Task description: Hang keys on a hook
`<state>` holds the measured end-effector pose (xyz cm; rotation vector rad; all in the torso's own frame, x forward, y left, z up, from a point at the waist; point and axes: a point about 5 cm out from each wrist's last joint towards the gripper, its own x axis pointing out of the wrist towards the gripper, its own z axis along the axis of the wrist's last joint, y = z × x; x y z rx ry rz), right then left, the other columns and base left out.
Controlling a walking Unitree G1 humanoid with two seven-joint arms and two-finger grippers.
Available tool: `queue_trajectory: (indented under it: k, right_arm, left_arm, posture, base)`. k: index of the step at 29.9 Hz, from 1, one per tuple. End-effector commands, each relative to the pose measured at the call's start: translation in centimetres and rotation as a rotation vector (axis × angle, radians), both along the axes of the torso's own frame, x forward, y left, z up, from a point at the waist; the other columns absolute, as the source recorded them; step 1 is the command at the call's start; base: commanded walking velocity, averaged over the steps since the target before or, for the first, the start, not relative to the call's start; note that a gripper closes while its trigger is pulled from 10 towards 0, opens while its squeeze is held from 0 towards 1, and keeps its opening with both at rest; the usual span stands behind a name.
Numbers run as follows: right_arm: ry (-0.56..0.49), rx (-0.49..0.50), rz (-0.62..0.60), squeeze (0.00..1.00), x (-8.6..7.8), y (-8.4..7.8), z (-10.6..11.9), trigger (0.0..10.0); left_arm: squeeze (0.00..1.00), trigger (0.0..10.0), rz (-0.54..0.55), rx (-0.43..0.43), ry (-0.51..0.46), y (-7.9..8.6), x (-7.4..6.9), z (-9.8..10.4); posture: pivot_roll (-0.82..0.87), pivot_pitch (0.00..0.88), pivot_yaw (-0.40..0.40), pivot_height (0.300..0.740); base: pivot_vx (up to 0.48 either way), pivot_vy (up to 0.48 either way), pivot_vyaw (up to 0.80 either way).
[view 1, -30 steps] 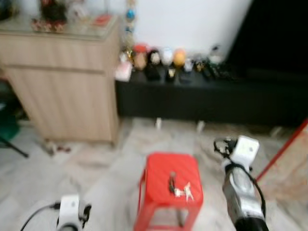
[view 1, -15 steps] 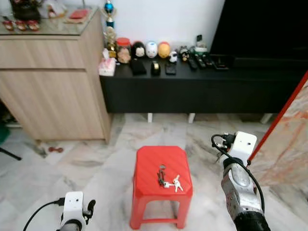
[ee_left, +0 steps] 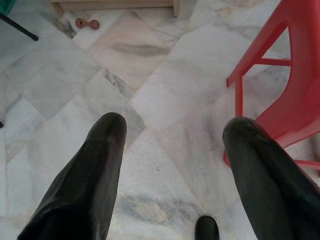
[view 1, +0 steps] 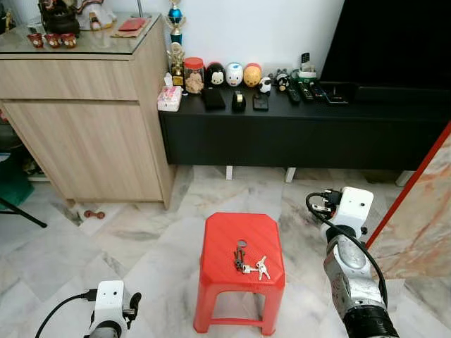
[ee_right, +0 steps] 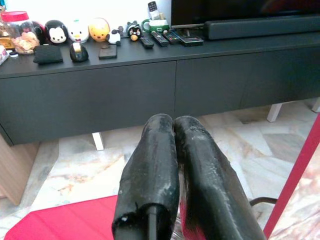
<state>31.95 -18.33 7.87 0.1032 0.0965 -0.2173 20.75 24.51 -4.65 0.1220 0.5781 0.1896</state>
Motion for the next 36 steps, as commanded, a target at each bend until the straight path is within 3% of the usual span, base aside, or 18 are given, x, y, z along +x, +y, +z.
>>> queue_trajectory:
  k: [1, 17, 36]
  right_arm:
    - [-0.031, -0.012, 0.007, 0.00, 0.29, 0.12, 0.66, 10.0]
    - [-0.040, -0.011, 0.012, 0.00, 0.48, 0.30, 0.85, 10.0]
    - [-0.041, -0.004, 0.014, 0.00, 0.49, 0.63, 0.86, 10.0]
  left_arm:
    - [0.00, 10.0, 0.001, 0.006, 0.015, 0.02, -0.20, -0.17]
    - [0.00, 10.0, -0.018, 0.015, 0.011, -0.06, 0.05, -0.02]
    - [0.00, 10.0, -0.015, 0.016, 0.006, -0.15, 0.19, 0.04]
  posture:
    - [0.16, 0.000, -0.056, 0.740]
    - [0.16, 0.000, -0.045, 0.740]
    - [0.16, 0.000, -0.049, 0.740]
  base:
    - [0.000, 0.000, 0.00]
    - [0.000, -0.266, 0.00]
    - [0.000, -0.423, 0.00]
